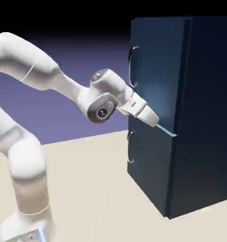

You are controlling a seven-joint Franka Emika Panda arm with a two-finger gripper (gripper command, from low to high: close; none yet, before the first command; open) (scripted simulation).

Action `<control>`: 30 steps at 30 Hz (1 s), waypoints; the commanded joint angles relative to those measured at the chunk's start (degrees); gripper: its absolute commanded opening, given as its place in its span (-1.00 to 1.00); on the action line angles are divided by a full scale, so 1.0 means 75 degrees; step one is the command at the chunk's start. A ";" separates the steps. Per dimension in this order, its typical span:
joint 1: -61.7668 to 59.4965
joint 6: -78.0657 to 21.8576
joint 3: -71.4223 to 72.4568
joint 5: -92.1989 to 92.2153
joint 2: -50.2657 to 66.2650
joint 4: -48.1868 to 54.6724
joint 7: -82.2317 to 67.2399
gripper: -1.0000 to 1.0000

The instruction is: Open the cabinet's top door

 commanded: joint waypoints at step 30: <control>-0.3684 -0.0217 0.6410 0.8617 -0.3098 0.2026 0.9951 0.00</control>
